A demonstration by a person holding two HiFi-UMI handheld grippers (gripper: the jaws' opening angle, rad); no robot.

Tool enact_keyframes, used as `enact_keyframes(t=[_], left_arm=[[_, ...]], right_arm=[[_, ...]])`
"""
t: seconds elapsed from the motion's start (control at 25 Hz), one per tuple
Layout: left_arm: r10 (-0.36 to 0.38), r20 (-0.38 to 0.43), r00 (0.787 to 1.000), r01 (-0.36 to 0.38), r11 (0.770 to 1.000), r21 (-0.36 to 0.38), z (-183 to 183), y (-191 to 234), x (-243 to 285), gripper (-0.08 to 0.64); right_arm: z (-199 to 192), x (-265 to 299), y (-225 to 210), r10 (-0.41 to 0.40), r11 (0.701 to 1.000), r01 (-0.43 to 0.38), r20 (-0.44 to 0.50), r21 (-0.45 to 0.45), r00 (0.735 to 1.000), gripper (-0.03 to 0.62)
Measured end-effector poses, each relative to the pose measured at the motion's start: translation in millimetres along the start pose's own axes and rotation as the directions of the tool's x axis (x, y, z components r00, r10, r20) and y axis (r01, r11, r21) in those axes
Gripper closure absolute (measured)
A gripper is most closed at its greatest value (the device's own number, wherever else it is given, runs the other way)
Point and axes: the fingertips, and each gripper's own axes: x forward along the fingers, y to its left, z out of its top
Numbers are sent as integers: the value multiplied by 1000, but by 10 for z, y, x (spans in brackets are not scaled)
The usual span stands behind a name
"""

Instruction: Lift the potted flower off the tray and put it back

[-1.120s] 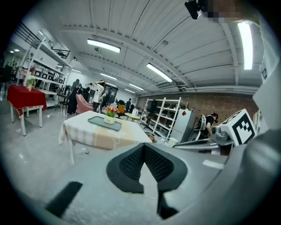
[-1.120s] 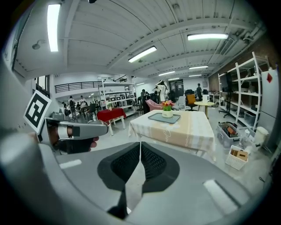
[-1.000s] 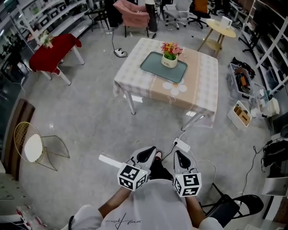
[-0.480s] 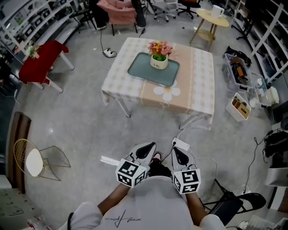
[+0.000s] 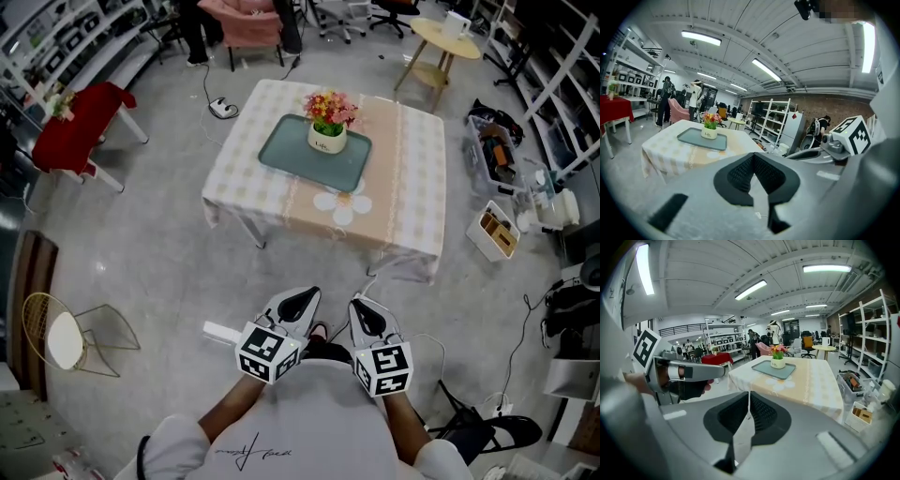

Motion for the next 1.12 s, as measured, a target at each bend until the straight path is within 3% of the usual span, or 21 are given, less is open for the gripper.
enact_keyframes(t=[0.56, 0.92, 1.12], left_arm=[[103, 2, 995, -103, 995, -6, 134, 424, 250, 561], [73, -20, 997, -73, 997, 13, 362, 748, 631, 561], [47, -37, 998, -47, 999, 6, 484, 932, 906, 561]], right_arm=[[225, 396, -192, 83, 996, -83, 13, -35, 996, 538], [457, 816, -446, 74, 997, -74, 20, -8, 997, 541], [590, 1067, -597, 72, 997, -72, 10, 8, 997, 580]])
